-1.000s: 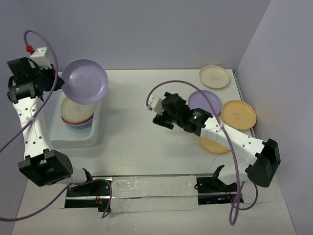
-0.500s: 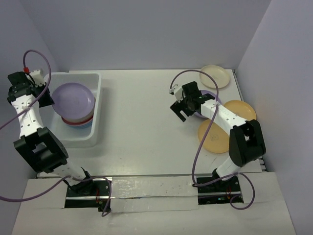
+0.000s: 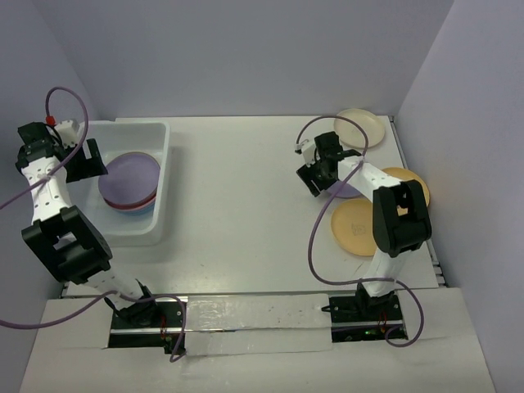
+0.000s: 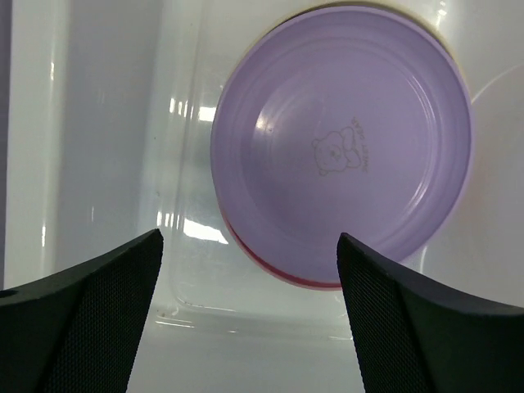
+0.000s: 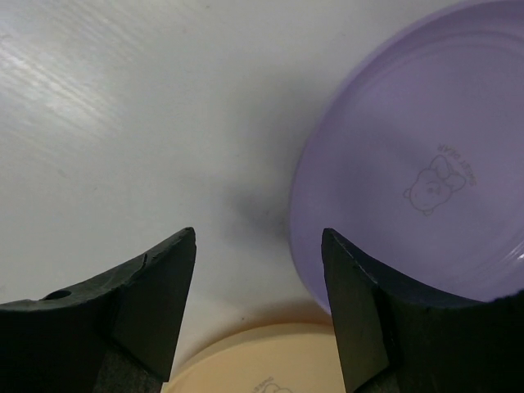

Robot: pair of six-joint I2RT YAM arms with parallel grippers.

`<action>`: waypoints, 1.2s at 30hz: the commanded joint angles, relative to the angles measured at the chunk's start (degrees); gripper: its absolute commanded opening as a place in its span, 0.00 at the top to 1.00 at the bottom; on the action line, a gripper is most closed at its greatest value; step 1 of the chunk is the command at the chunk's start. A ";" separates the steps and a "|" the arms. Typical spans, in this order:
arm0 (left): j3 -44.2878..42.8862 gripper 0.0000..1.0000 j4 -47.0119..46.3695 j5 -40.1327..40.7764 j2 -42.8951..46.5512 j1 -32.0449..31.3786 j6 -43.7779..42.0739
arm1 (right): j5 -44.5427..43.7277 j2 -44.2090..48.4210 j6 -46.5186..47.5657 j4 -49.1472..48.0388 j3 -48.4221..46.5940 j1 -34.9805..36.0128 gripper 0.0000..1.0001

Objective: Place the plates into the plastic bin on the countertop

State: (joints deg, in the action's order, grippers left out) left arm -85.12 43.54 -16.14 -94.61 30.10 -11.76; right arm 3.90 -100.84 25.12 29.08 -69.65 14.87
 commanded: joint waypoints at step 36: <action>-12.97 0.07 8.11 -16.82 9.36 -26.58 2.07 | -13.03 18.48 17.18 0.88 5.75 45.05 1.00</action>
State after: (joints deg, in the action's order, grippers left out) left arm -99.51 49.50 -31.81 -87.29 9.27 -8.26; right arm 0.60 -85.00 38.16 30.65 -67.66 53.54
